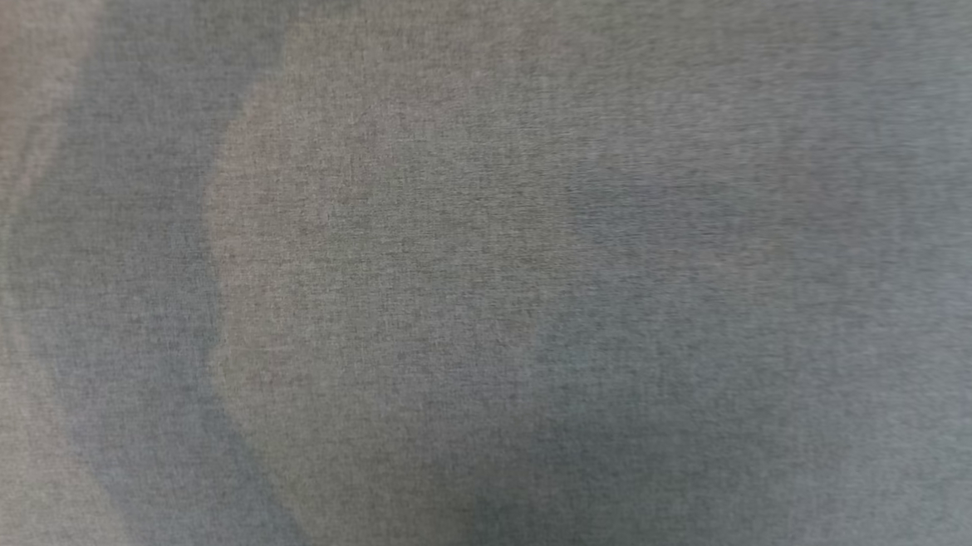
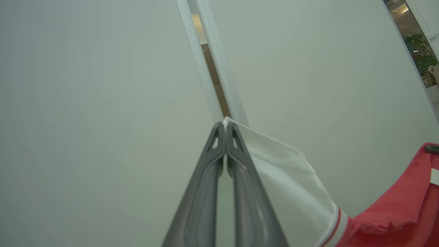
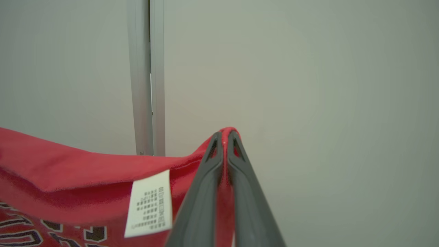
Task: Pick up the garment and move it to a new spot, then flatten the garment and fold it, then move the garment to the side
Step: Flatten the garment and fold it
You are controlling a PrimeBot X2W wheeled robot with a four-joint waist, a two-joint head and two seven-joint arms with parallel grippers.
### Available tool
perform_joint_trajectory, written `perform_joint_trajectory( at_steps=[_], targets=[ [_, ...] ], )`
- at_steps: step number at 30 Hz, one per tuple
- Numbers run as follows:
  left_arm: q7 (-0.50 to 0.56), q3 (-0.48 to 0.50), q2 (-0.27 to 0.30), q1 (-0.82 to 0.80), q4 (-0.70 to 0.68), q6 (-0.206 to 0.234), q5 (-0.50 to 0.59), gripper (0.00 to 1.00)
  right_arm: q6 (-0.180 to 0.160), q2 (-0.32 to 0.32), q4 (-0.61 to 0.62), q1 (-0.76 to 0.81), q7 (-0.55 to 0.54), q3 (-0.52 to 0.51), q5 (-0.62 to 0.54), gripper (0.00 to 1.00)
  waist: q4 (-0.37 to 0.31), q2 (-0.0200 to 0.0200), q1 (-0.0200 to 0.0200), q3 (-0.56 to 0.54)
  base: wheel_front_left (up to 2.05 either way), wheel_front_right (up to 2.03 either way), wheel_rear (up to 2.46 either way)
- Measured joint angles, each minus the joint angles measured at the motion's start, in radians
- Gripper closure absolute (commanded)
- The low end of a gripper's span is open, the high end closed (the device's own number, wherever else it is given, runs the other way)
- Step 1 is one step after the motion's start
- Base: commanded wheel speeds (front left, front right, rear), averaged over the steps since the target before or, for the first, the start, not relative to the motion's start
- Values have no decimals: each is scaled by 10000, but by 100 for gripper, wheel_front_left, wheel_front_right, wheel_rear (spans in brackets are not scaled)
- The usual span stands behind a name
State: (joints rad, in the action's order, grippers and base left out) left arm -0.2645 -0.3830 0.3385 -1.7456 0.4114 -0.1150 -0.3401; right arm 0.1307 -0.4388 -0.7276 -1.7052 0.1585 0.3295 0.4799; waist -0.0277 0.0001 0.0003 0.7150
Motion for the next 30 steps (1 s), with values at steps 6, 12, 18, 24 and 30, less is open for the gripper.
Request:
perform_joint_trajectory(
  at_steps=[6, 12, 18, 24, 30],
  targets=[
    [4, 721, -217, 2465, -982, -121, 144, 100, 0, -245, -293, 1175, 857, 895, 593, 100, 368, 0, 0, 529, 0, 0, 0],
    [6, 121, 301, 5739, -2571, -144, -828, 100, 4, -811, 746, 3862, 1032, 725, 1442, 100, 578, 0, 0, 57, 0, 0, 0],
    [6, -357, 1294, 9472, -3634, -148, -1267, 100, 6, -846, 2527, 7608, 1034, -640, 1496, 100, 748, 0, -3, -1010, 0, 0, 0],
    [6, -297, 1595, 12471, -3935, -163, -1599, 100, 6, -560, 3465, 11044, 1037, -1772, 1066, 100, 702, 0, -3, -2410, 0, 0, 0],
    [6, -171, 1444, 14776, -4153, -165, -1409, 100, 6, -140, 4491, 13409, 1041, -2579, 920, 100, 650, -1, -3, -3744, 0, 0, 0]
  ],
)
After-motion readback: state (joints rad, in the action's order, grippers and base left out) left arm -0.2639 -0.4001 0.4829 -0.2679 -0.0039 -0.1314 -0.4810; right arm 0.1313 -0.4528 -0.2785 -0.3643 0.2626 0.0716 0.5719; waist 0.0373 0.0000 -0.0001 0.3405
